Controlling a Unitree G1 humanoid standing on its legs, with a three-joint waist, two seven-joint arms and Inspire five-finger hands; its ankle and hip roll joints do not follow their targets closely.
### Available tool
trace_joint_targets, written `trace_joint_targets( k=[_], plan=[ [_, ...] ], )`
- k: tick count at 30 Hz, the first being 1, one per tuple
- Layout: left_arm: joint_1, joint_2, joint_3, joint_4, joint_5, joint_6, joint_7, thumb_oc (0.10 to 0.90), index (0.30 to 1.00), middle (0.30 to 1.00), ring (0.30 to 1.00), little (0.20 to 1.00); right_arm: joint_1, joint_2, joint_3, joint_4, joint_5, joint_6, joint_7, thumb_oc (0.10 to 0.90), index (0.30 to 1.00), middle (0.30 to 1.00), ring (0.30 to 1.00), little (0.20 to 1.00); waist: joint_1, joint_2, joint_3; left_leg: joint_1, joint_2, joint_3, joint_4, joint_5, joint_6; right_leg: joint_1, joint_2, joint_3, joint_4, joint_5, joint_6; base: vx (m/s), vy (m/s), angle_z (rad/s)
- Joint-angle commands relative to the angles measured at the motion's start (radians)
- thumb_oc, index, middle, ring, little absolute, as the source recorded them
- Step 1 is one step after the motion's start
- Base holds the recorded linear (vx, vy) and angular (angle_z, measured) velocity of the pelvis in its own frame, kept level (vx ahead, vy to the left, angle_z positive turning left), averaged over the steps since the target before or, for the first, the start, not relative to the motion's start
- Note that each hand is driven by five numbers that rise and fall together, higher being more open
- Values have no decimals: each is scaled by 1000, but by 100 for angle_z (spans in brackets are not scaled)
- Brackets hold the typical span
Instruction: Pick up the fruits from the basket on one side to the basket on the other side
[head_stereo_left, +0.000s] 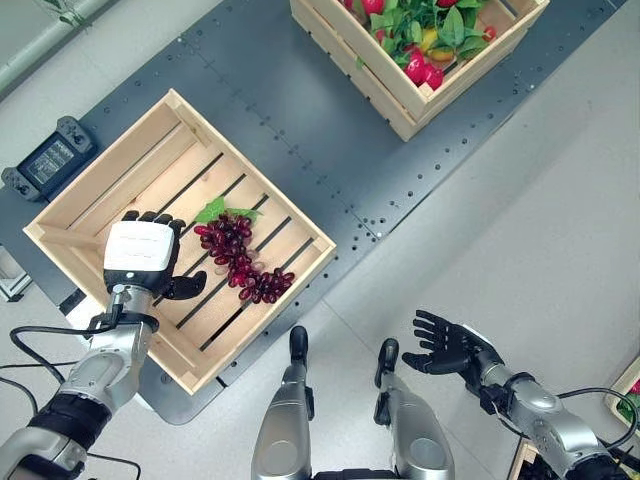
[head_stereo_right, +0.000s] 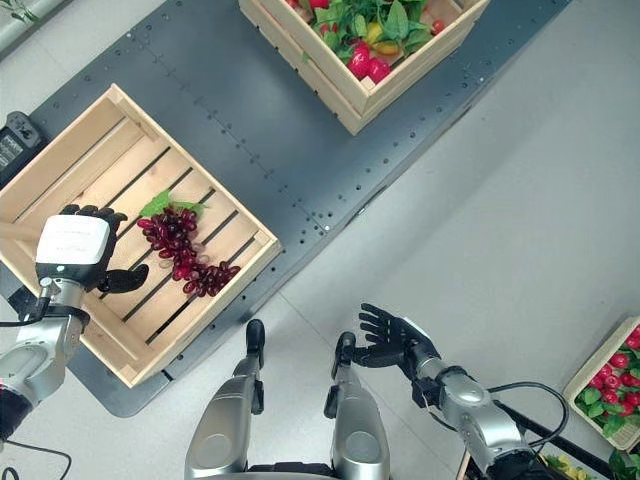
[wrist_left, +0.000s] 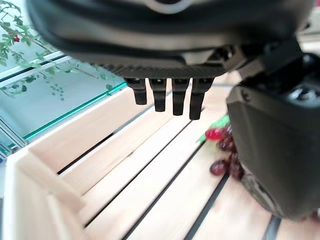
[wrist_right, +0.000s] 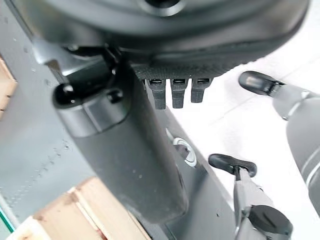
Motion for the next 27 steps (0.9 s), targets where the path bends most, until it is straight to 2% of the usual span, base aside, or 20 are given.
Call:
trace_joint_targets(
  k=[1, 5, 9, 13, 16, 18, 21, 27],
  plan=[
    [-65, 91, 42, 24, 90, 70, -30, 800, 900, 900, 900, 900, 17, -39, 10, -44, -15, -24, -3, 800, 900, 900, 900, 900, 5, -51, -34, -46, -16, 3, 160, -74, -27, -94, -19, 43, 161, -27, -3, -39, -12, 0],
    [-72, 112, 42, 23, 148, 90, -72, 800, 900, 900, 900, 900, 2, -30, 11, -34, -15, -37, -1, 800, 900, 900, 900, 900, 11, -56, -22, -47, -15, 5, 149, -70, -29, -84, -10, 38, 150, -29, -4, -38, -13, 2],
    [-95, 129, 35, 16, 189, 104, -43, 800, 900, 900, 900, 900, -10, -20, 18, -31, -3, -45, -15, 800, 900, 900, 900, 900, 14, -65, -18, -48, -12, 7, 143, -69, -30, -79, -5, 31, 139, -26, -4, -13, -19, 1],
    [-159, 132, 8, 46, 192, 104, 69, 800, 900, 900, 900, 900, -27, 9, 36, -18, 3, -62, -20, 800, 900, 900, 900, 900, 16, -83, -17, -53, -7, 8, 147, -73, -31, -75, 2, 23, 136, -27, -4, -16, -47, 2],
    [-186, 120, 2, 88, 181, 80, 139, 800, 900, 900, 900, 900, -29, 31, 49, -10, 2, -73, -21, 800, 900, 900, 900, 900, 15, -93, -18, -54, -3, 10, 148, -75, -31, -74, 7, 20, 133, -25, -4, 3, -49, 2],
    [-218, 90, -9, 141, 169, 66, 234, 800, 900, 900, 900, 900, -38, 57, 65, -6, -1, -75, -25, 800, 900, 900, 900, 900, 15, -107, -17, -57, -1, 8, 151, -76, -31, -71, 13, 20, 127, -21, -3, 4, -64, 1],
    [-245, 64, -18, 185, 174, 43, 307, 800, 900, 900, 900, 900, -49, 74, 81, 2, 4, -81, -31, 800, 900, 900, 900, 900, 16, -117, -17, -57, 2, 9, 150, -78, -32, -67, 18, 17, 121, -20, -4, 4, -49, -1],
    [-270, 37, -31, 208, 231, -14, 356, 800, 900, 900, 900, 900, -62, 98, 96, 8, -3, -82, -39, 800, 900, 900, 900, 900, 19, -123, -14, -55, 4, 7, 145, -80, -34, -63, 23, 14, 117, -19, -5, 6, -17, 1]
  ],
)
